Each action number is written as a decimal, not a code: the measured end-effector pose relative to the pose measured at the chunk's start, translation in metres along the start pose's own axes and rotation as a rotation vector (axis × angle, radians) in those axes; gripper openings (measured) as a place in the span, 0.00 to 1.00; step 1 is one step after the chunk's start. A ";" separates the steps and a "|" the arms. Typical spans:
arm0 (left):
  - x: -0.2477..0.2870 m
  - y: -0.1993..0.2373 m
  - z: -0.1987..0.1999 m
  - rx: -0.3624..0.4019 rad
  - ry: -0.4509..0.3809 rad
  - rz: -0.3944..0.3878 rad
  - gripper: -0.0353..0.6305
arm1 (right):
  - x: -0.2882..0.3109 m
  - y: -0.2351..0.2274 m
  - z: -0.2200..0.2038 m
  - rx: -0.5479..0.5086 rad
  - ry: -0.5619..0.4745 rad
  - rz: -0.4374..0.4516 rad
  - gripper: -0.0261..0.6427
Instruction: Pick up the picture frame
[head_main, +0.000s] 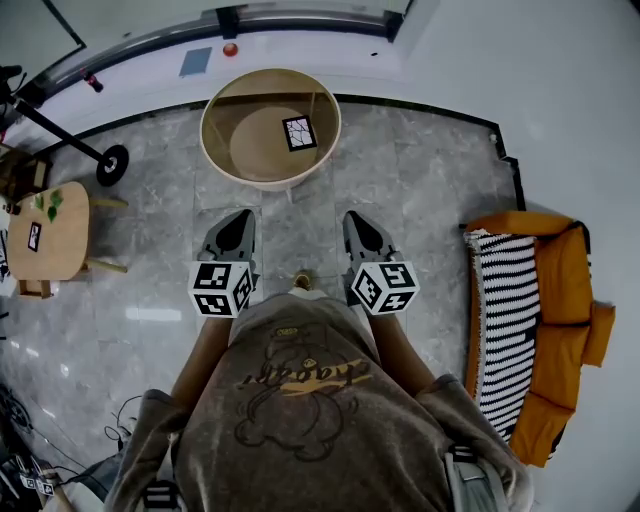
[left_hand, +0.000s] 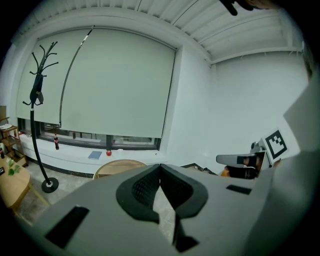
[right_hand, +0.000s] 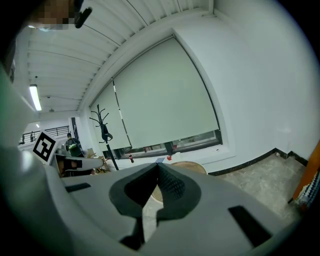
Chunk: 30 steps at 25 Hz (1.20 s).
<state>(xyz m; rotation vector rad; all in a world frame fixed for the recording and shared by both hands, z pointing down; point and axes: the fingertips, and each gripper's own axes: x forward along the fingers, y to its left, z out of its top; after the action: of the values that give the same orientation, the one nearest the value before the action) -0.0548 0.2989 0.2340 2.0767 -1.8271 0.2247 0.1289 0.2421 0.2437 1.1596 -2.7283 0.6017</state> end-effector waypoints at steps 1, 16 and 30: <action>0.005 0.001 0.001 -0.002 0.001 0.002 0.08 | 0.004 -0.003 0.001 0.001 0.002 0.002 0.06; 0.047 0.021 0.012 -0.021 0.005 0.016 0.08 | 0.050 -0.018 0.000 0.003 0.056 0.032 0.07; 0.118 0.062 0.032 -0.025 0.017 -0.031 0.08 | 0.116 -0.043 0.011 0.015 0.074 -0.021 0.06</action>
<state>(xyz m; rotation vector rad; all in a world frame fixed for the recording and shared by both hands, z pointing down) -0.1014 0.1719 0.2563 2.0783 -1.7779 0.2093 0.0786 0.1332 0.2770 1.1438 -2.6516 0.6505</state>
